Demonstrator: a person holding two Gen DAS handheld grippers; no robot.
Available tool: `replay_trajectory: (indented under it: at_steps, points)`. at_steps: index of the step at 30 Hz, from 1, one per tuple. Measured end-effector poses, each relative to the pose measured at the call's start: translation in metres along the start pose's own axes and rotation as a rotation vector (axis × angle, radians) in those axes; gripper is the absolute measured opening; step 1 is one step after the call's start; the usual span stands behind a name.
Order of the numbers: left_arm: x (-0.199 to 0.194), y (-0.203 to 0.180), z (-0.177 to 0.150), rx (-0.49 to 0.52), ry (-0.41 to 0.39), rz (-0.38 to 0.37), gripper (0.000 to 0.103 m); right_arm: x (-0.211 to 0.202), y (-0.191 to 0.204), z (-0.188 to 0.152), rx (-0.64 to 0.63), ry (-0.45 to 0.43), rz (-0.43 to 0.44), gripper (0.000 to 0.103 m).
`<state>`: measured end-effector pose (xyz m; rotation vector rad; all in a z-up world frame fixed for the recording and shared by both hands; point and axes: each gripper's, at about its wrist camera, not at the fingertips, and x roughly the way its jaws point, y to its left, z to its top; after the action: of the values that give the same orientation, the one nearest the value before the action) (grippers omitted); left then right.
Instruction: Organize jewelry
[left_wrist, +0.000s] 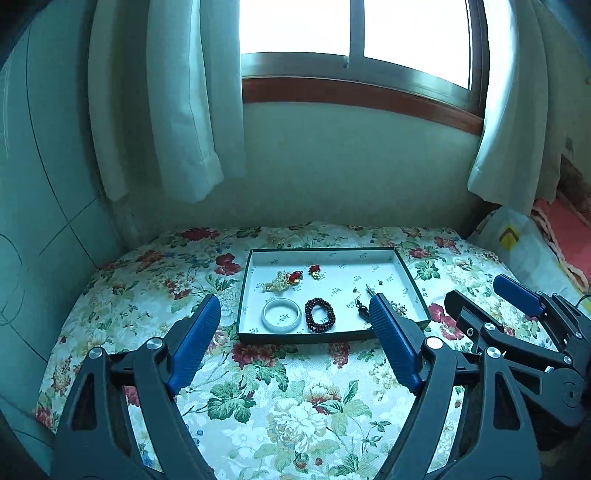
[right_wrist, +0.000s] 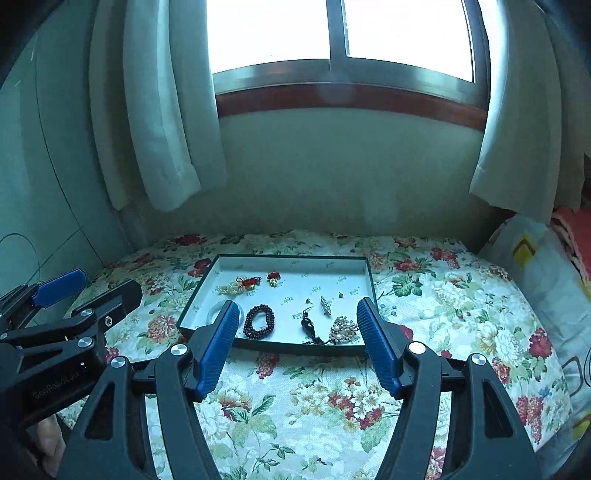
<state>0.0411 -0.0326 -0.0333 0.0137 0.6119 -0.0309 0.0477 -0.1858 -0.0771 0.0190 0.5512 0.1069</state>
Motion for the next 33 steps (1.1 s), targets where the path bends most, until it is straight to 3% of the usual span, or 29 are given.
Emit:
replay_trajectory:
  at_steps: [17,33]
  points:
    - [-0.079,0.003,0.006,-0.005,-0.119,0.014,0.089,-0.070,0.011,0.006,-0.016,-0.111,-0.005,0.066]
    - [-0.110,-0.002,0.029,0.002,-0.192,0.013,0.091,-0.098,0.009,0.024,0.001,-0.180,-0.012,0.066]
